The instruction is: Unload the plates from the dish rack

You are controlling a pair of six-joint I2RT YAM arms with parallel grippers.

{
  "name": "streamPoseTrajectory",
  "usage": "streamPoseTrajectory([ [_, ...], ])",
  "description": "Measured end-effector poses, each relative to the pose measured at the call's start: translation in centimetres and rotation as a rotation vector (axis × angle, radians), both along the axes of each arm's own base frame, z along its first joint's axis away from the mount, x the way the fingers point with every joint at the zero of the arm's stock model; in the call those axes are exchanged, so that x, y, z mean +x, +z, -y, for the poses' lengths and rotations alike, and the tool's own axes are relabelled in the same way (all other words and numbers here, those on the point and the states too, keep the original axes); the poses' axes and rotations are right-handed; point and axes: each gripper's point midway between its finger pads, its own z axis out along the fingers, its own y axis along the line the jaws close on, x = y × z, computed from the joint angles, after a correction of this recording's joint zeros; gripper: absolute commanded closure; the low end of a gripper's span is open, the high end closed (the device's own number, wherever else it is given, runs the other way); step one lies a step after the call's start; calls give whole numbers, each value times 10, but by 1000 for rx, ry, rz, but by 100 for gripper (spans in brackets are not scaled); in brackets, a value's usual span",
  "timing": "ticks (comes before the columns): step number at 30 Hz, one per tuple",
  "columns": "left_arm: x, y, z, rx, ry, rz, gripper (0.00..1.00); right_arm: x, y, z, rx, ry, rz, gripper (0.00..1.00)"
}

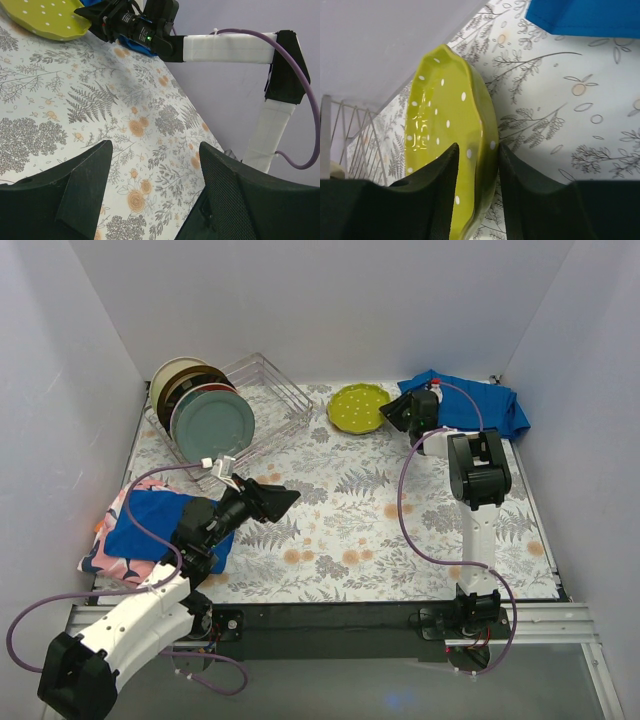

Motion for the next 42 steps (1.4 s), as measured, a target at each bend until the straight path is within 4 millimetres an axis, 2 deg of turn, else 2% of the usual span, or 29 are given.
streamPoseTrajectory([
  [6, 1, -5, 1, 10, -3, -14, 32, -3, -16, 17, -62, -39, -53, 55],
  [13, 3, -6, 1, 17, 4, -12, 32, -3, -10, 40, -101, -62, -54, 54],
  [16, 5, -9, 1, 21, 8, -21, 33, -10, 3, 44, -125, -32, -53, 54],
  [20, 9, -12, 3, 32, 10, -42, 34, -27, 46, 40, -144, 49, 0, 54],
  [26, 26, 5, 6, 53, 43, -43, 35, -94, 141, 15, -140, 242, 124, 46],
  [27, 29, 10, 7, 49, 45, -40, 35, -109, 153, 10, -142, 273, 143, 44],
  [29, 31, 17, 10, 38, 40, -36, 35, -143, 169, 2, -144, 335, 178, 33],
  [31, 35, 21, 14, 36, 31, -36, 35, -180, 174, -6, -150, 398, 192, 28],
  [32, 38, 23, 17, 44, 22, -42, 35, -196, 175, -10, -152, 425, 196, 17],
  [34, 46, 29, 24, 66, 7, -52, 35, -229, 172, -20, -158, 476, 198, 11],
  [37, 65, 54, 35, 103, -3, -36, 35, -278, 173, -36, -161, 544, 222, 2],
  [40, 84, 78, 39, 174, 15, 4, 35, -326, 175, -53, -159, 638, 275, 2],
  [42, 100, 91, 37, 239, 52, 29, 35, -346, 176, -56, -157, 678, 307, 2],
])
